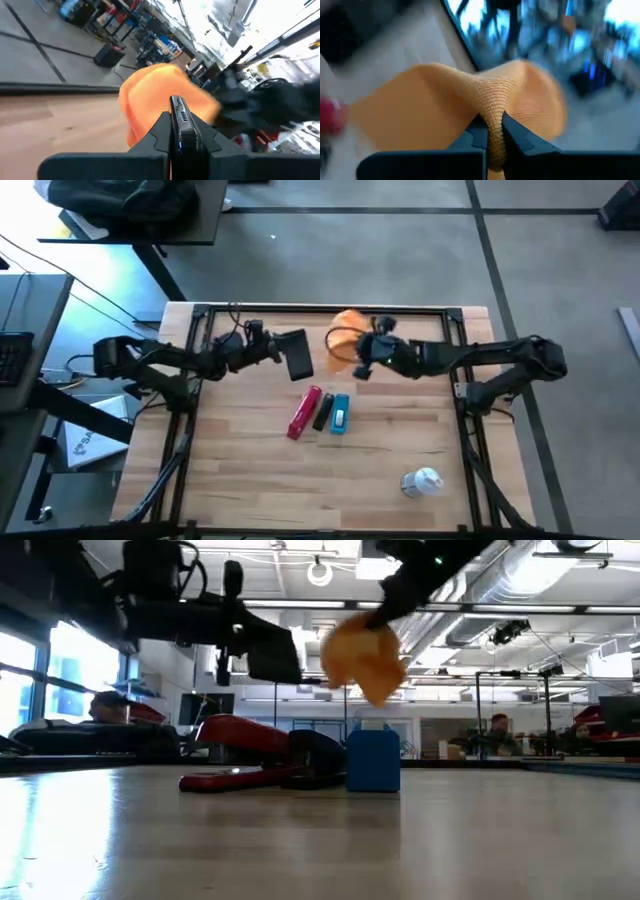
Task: Apply microfiber cloth
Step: Wipe the front and back of the black cellphone with the orange microfiber cloth
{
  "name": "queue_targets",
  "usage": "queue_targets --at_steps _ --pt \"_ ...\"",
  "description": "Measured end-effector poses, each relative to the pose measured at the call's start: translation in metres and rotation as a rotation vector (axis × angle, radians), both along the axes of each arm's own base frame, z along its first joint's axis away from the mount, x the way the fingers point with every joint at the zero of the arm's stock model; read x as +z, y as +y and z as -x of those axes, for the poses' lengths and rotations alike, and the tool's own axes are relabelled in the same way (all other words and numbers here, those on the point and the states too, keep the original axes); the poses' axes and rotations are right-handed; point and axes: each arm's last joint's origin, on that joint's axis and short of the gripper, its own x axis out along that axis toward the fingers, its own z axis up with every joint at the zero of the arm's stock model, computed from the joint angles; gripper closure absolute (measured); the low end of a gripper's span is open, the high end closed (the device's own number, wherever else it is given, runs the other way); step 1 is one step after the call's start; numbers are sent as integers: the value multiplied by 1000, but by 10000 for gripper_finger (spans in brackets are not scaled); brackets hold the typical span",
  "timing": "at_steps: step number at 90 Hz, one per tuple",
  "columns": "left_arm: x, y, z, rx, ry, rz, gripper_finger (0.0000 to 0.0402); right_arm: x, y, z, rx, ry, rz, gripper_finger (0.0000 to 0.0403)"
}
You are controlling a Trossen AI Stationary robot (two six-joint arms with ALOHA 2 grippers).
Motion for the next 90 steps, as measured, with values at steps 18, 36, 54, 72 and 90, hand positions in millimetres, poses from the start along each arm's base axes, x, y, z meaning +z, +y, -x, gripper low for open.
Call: queue_targets --at_steps 18,36,54,72,90 --pt "-4 -3 -21 -48 4 123 394 -21 15 -37 135 -42 137 403" --pt "-12 -9 -29 -65 17 199 394 -32 29 -62 293 -117 164 403" --pt "-10 -25 -35 -92 -1 218 394 -45 38 -78 375 -59 178 403" --pt "1 -38 -42 -102 -67 258 394 -31 35 -73 318 -47 282 403" --pt "10 -40 -42 -190 -113 292 394 -21 40 -67 327 -29 317 403"
